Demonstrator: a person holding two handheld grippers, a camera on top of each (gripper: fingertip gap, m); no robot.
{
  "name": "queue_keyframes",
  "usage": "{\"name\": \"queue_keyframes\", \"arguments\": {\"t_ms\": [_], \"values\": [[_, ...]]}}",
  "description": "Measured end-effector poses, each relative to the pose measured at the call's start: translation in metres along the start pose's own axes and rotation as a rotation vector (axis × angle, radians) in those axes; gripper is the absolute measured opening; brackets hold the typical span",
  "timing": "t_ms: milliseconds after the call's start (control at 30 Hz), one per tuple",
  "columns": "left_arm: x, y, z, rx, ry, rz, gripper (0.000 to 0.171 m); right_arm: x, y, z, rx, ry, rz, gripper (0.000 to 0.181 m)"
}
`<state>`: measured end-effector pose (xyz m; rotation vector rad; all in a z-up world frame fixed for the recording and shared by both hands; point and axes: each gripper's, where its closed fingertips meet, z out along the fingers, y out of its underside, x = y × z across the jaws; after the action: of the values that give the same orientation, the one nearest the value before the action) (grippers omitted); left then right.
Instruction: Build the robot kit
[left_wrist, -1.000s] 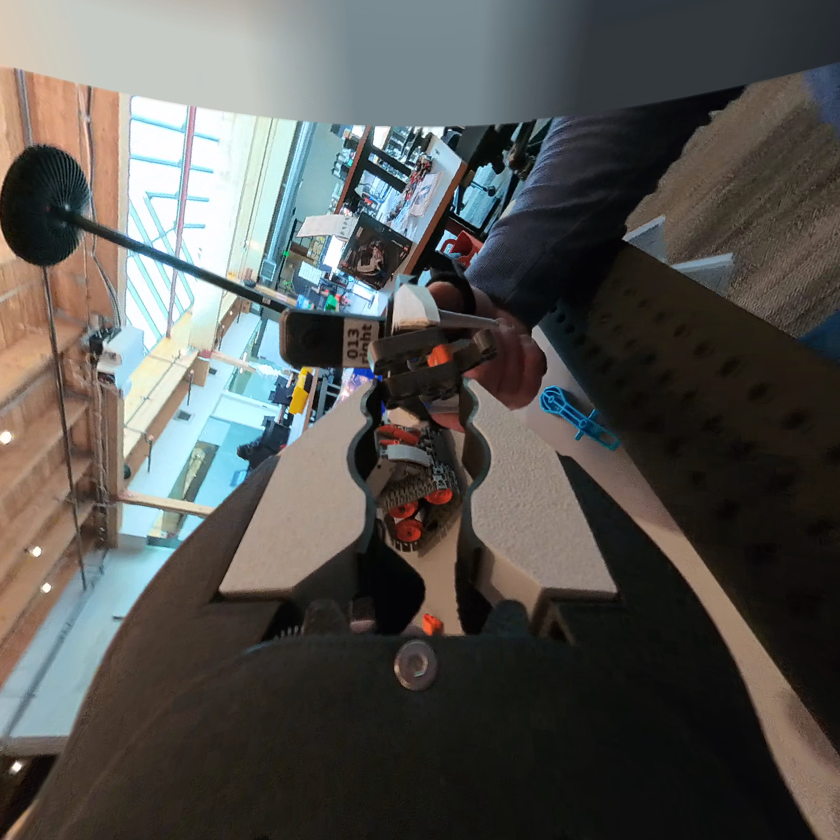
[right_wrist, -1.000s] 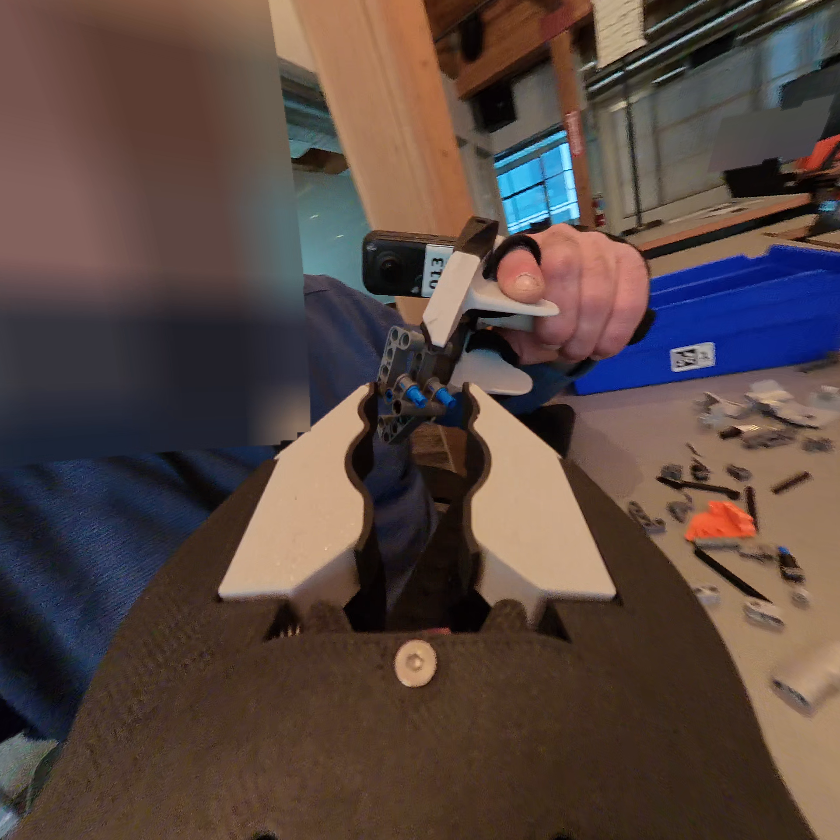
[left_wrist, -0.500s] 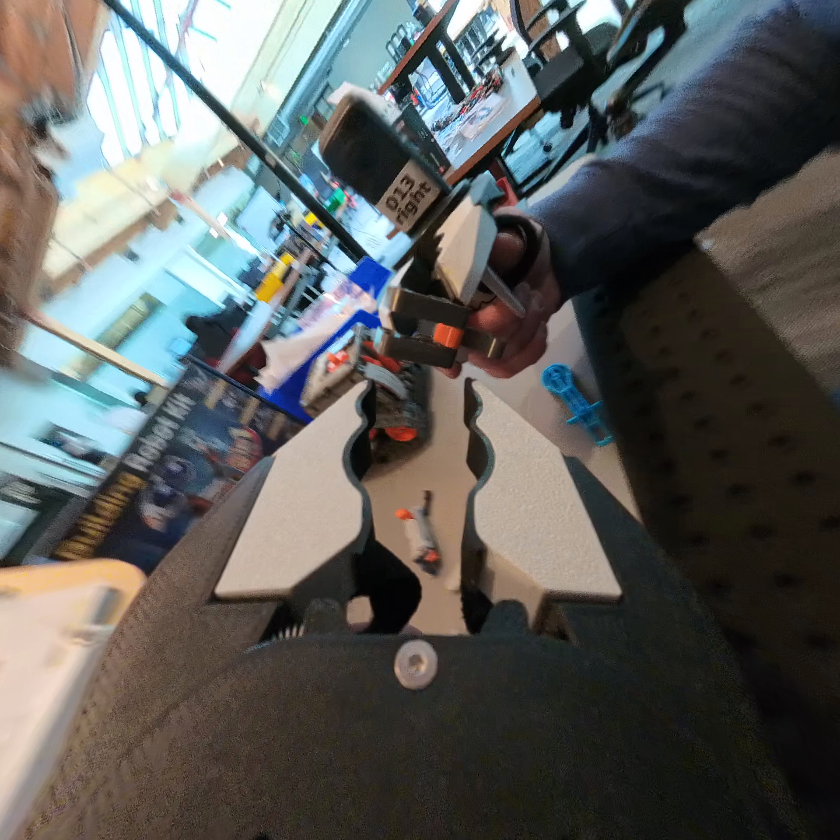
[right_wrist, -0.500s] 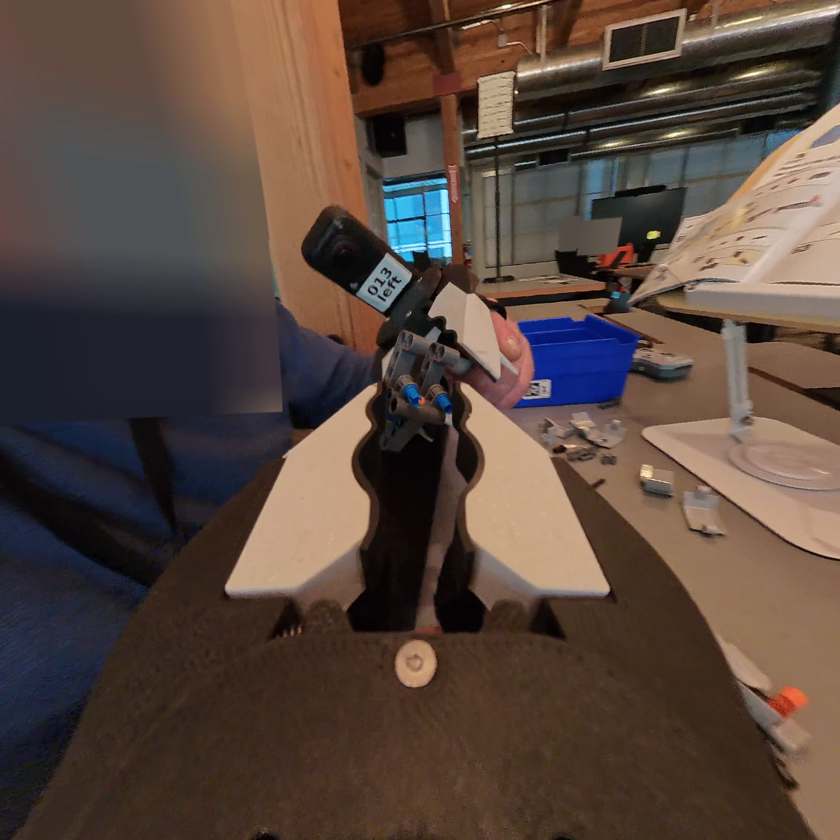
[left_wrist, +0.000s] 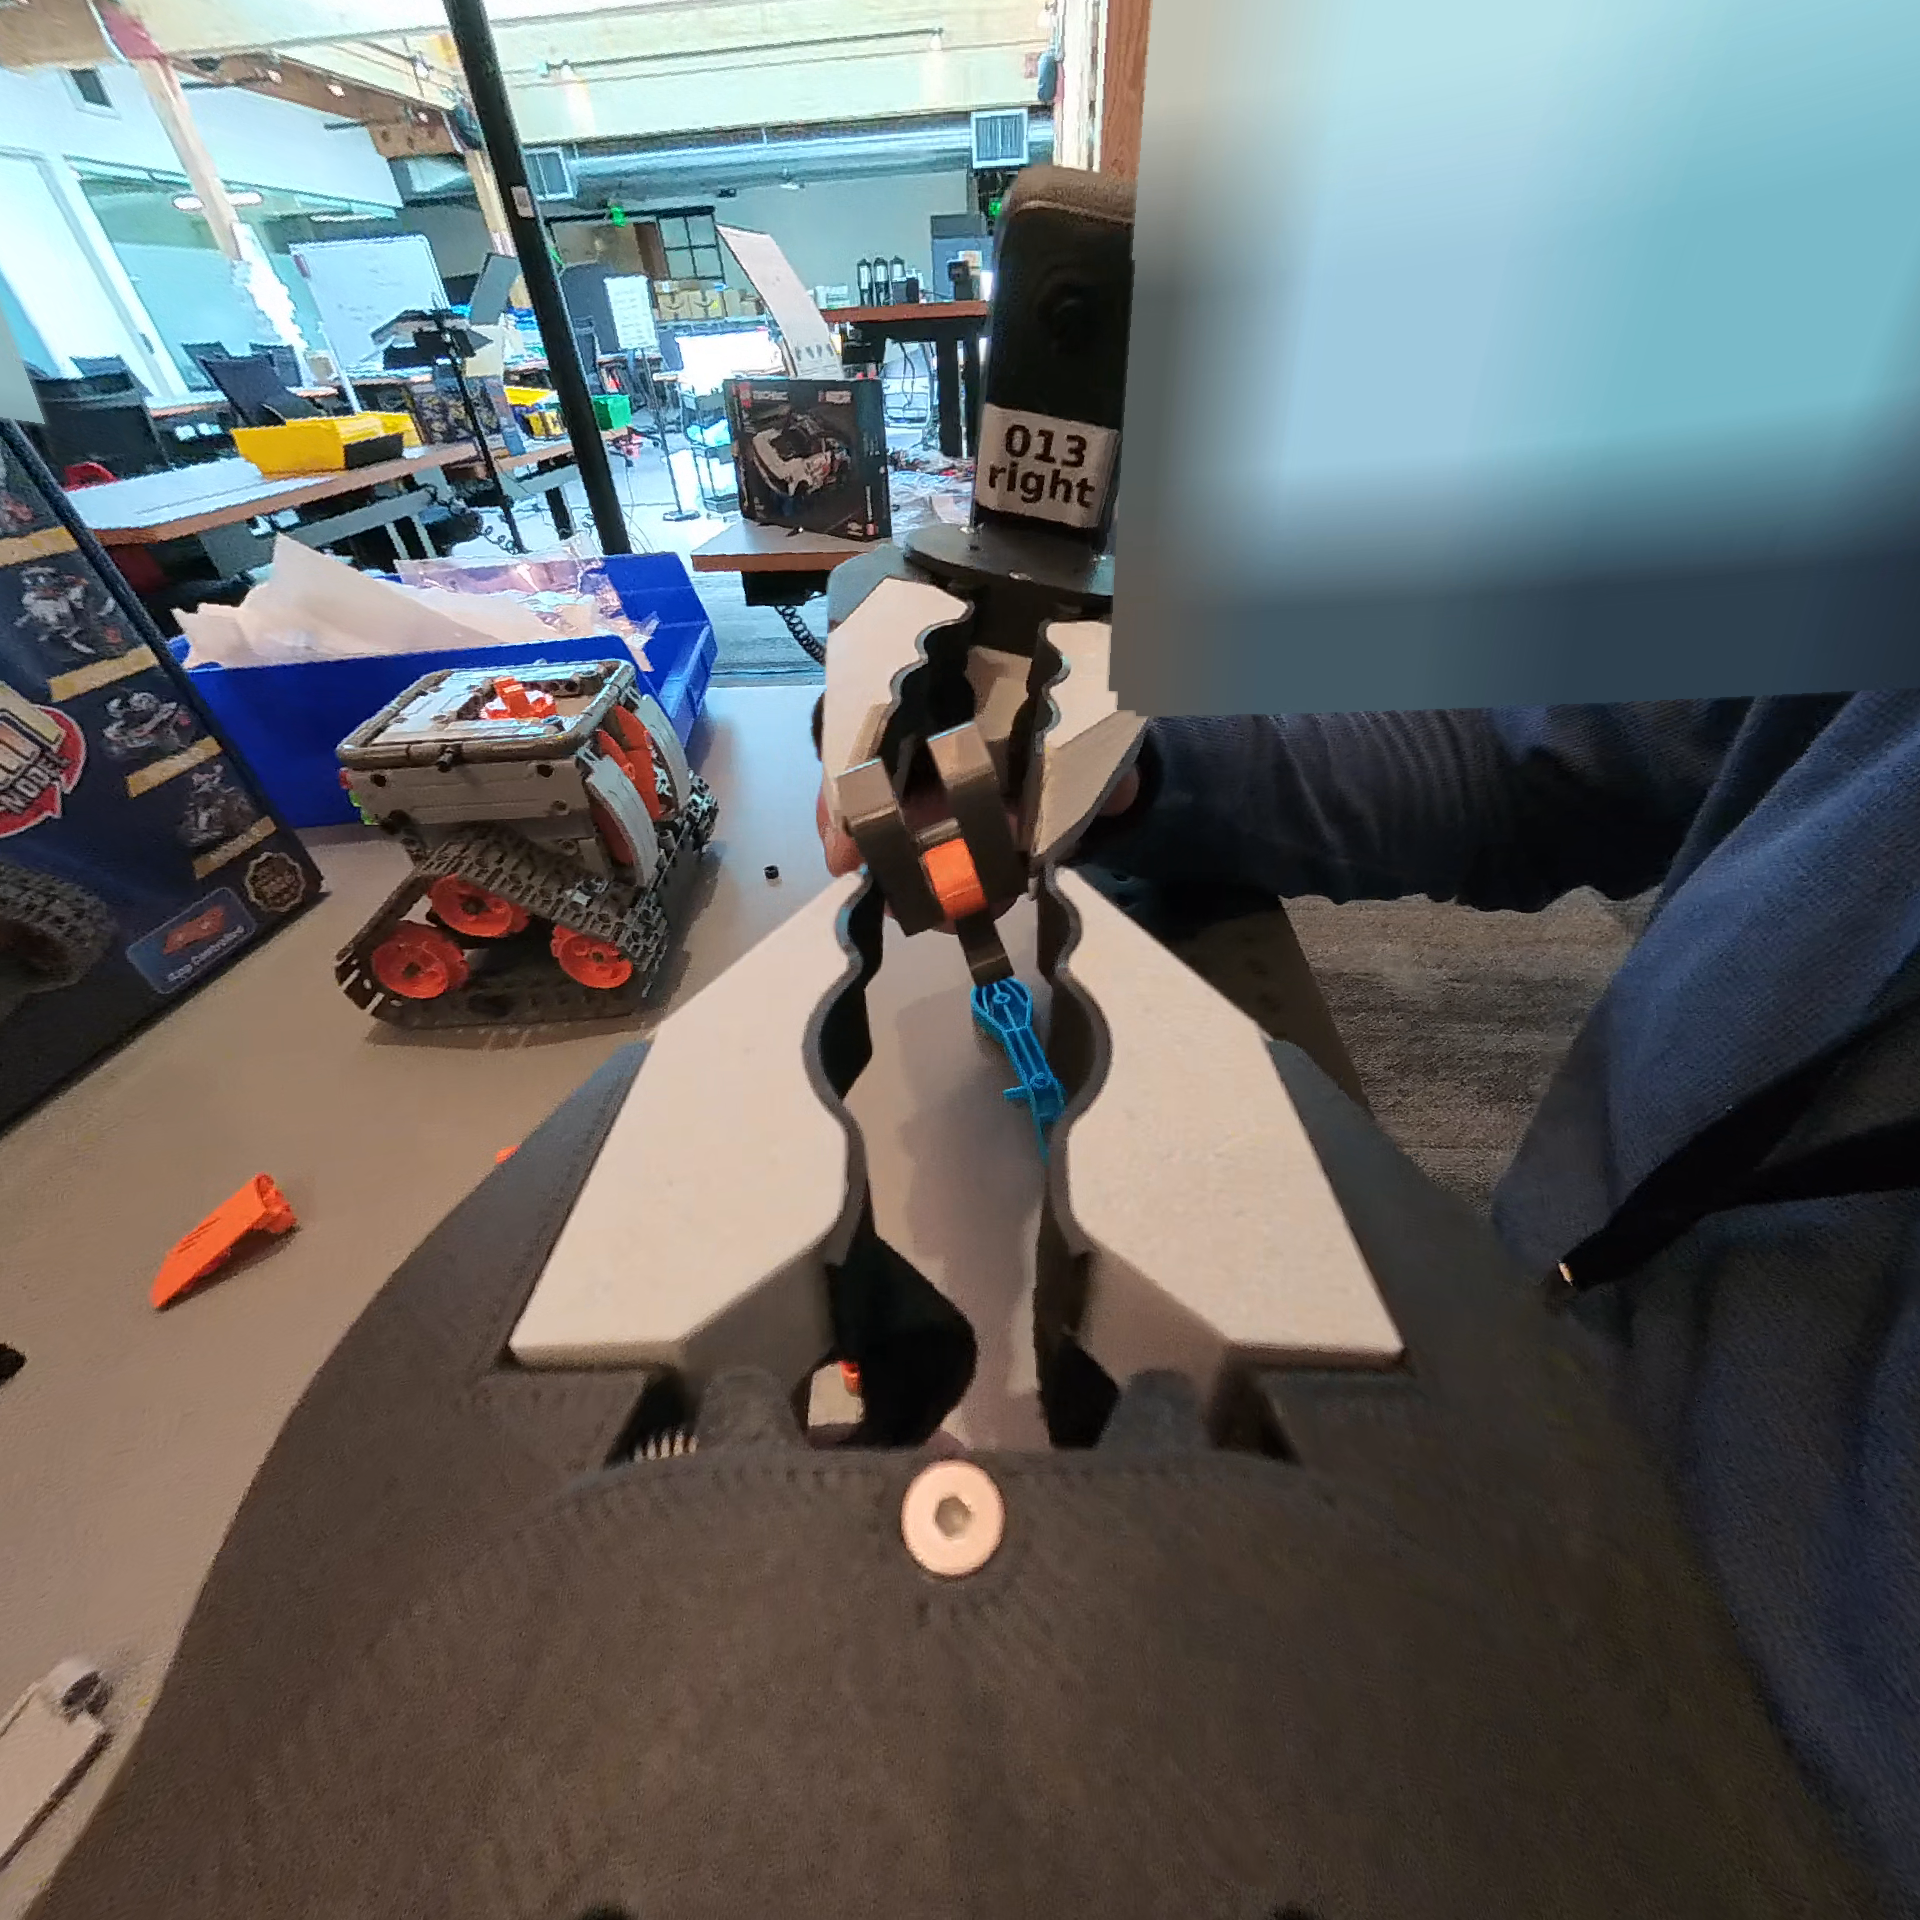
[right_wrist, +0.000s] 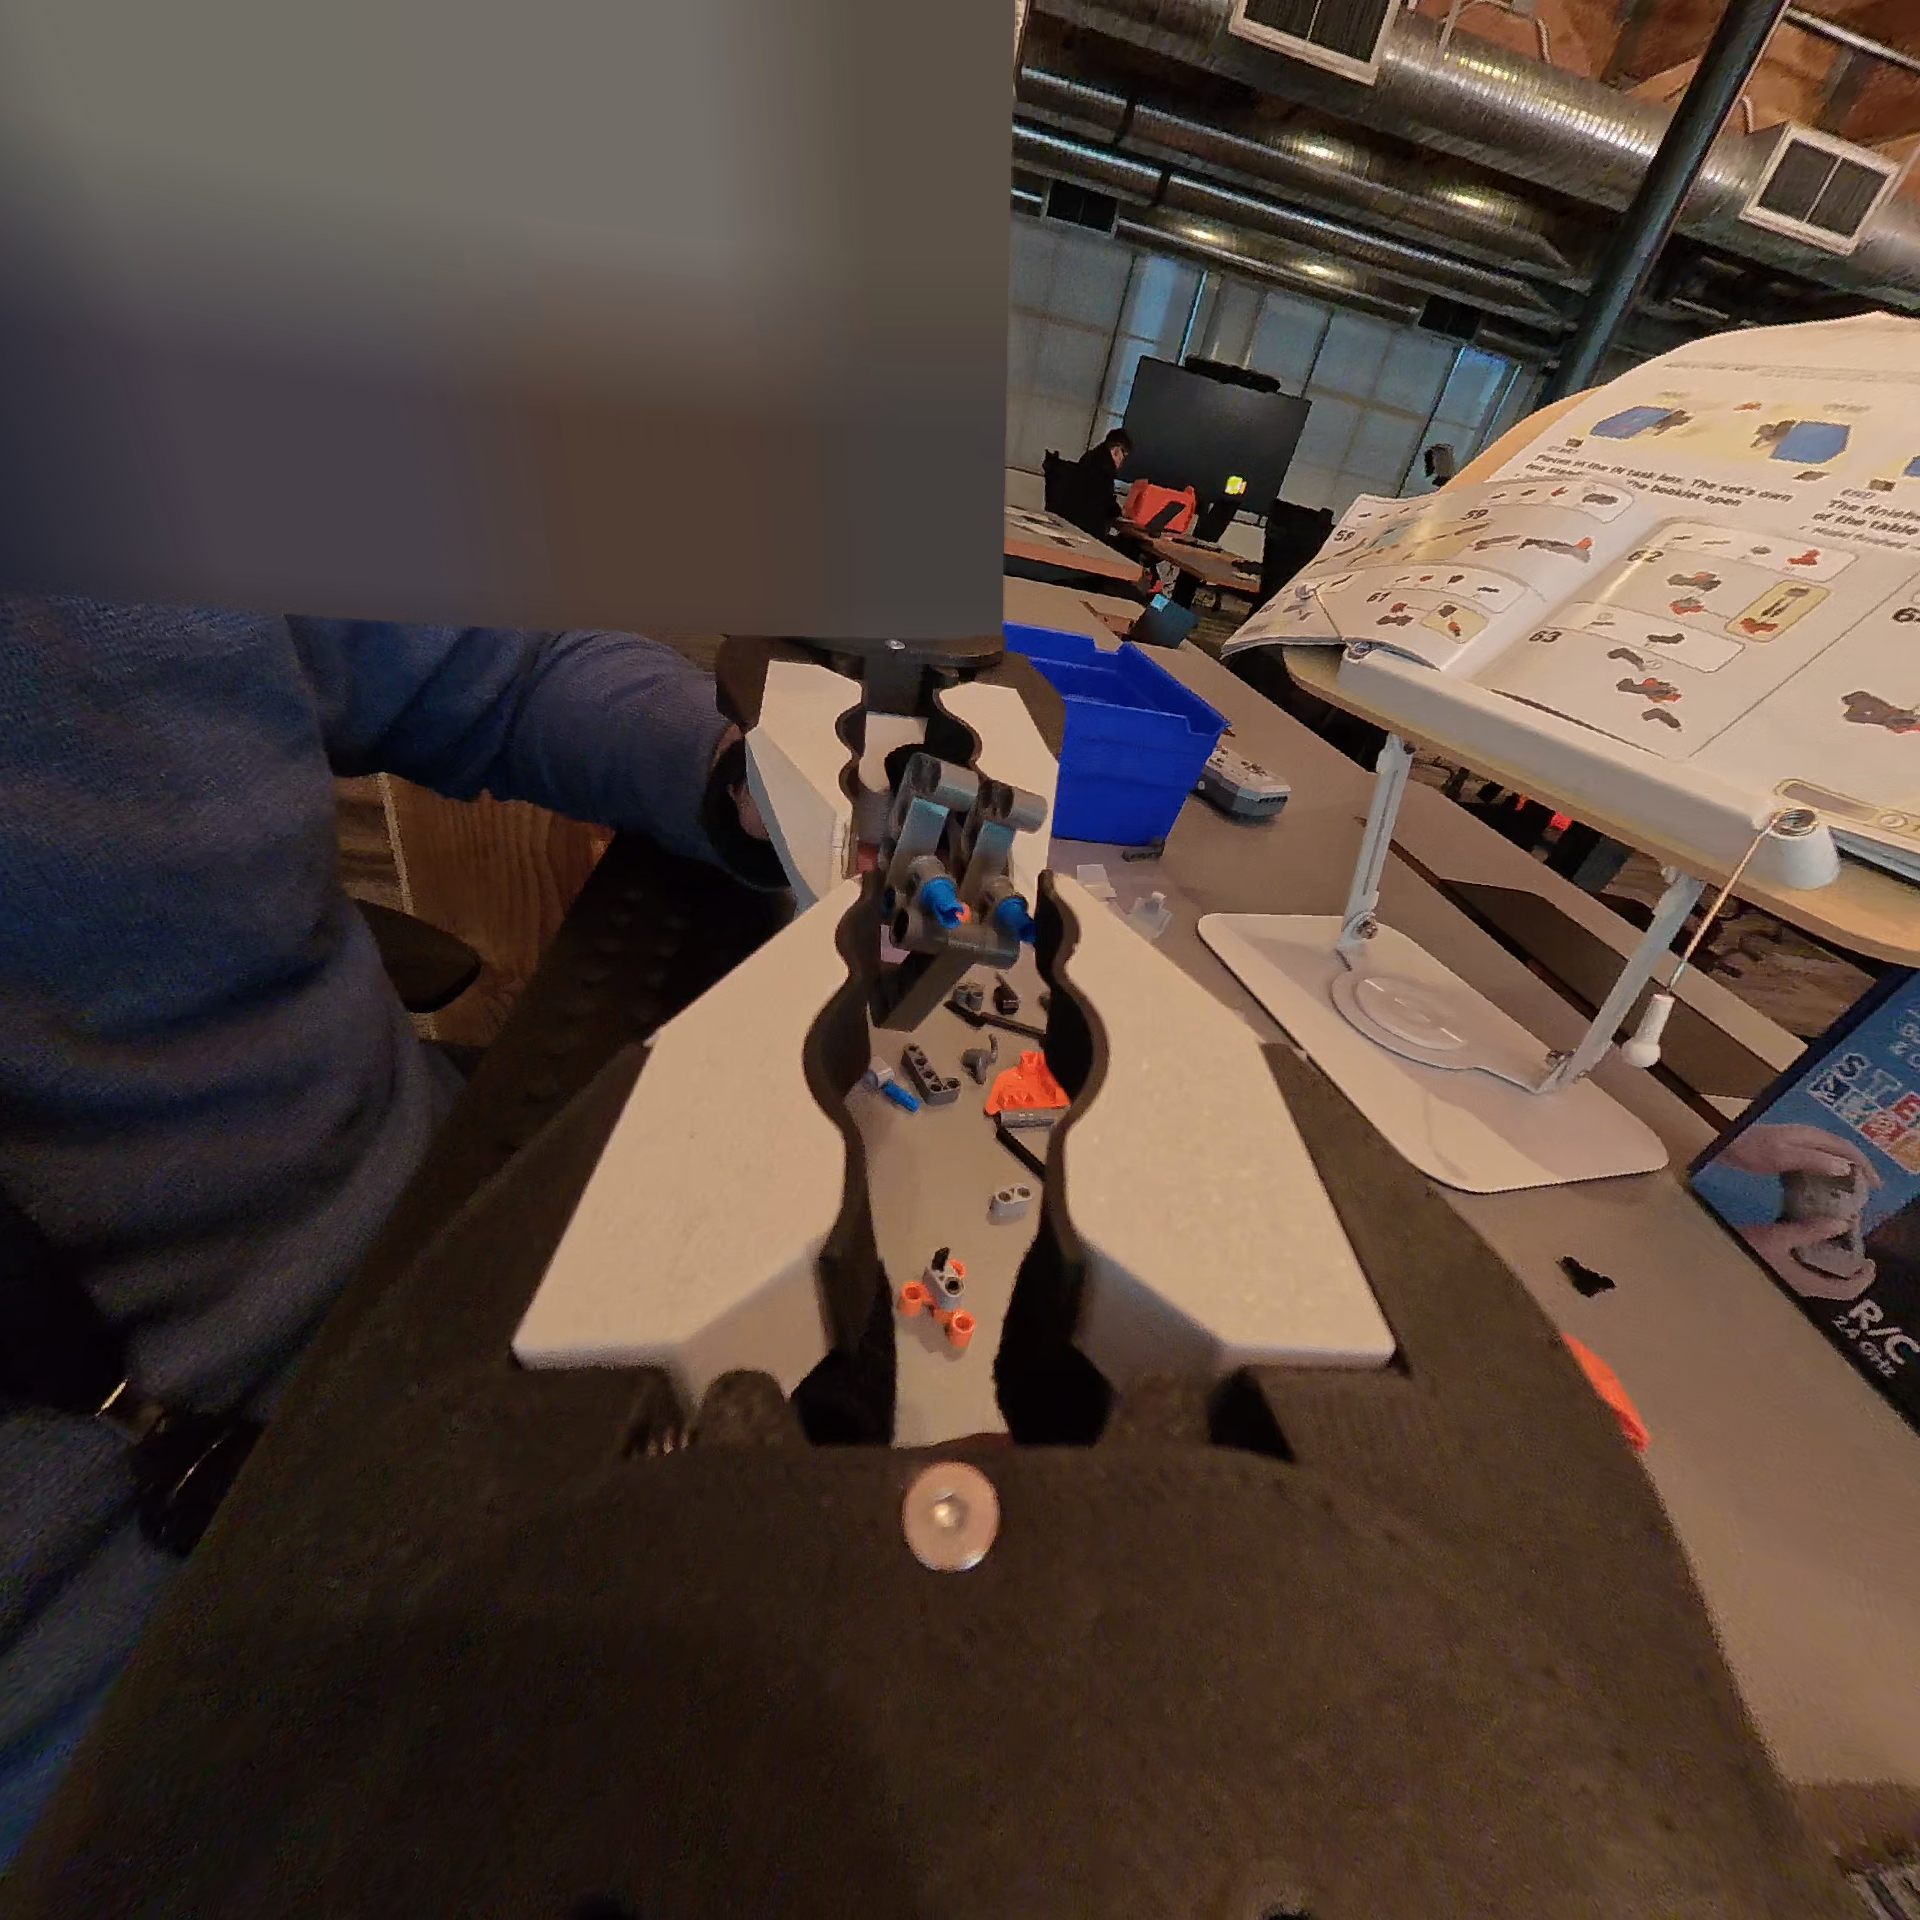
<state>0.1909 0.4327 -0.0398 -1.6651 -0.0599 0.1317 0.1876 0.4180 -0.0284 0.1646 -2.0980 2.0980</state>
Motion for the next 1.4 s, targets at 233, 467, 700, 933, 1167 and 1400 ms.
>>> {"name": "queue_keyframes", "arguments": {"t_ms": [233, 467, 700, 933, 1167, 1400], "values": [[-0.001, 0.014, -0.004, -0.102, -0.025, 0.075, 0.025, -0.003, 0.013, 0.002, -0.076, -0.040, 0.044, 0.029], [-0.008, 0.048, -0.015, -0.297, -0.065, 0.077, 0.024, -0.004, 0.040, 0.001, -0.240, -0.078, 0.030, 0.028], [-0.015, 0.097, -0.032, -0.603, -0.084, 0.036, 0.025, -0.003, 0.106, -0.004, -0.566, -0.160, -0.024, 0.024], [-0.020, 0.124, -0.038, -0.770, -0.068, -0.040, 0.025, -0.002, 0.147, 0.004, -0.707, -0.201, -0.023, 0.018], [-0.018, 0.134, -0.031, -0.901, -0.023, -0.037, 0.025, -0.004, 0.157, 0.007, -0.733, -0.214, -0.029, 0.017], [-0.014, 0.135, -0.028, -0.975, 0.016, -0.066, 0.025, 0.001, 0.134, 0.004, -0.645, -0.231, -0.053, 0.023]]}}
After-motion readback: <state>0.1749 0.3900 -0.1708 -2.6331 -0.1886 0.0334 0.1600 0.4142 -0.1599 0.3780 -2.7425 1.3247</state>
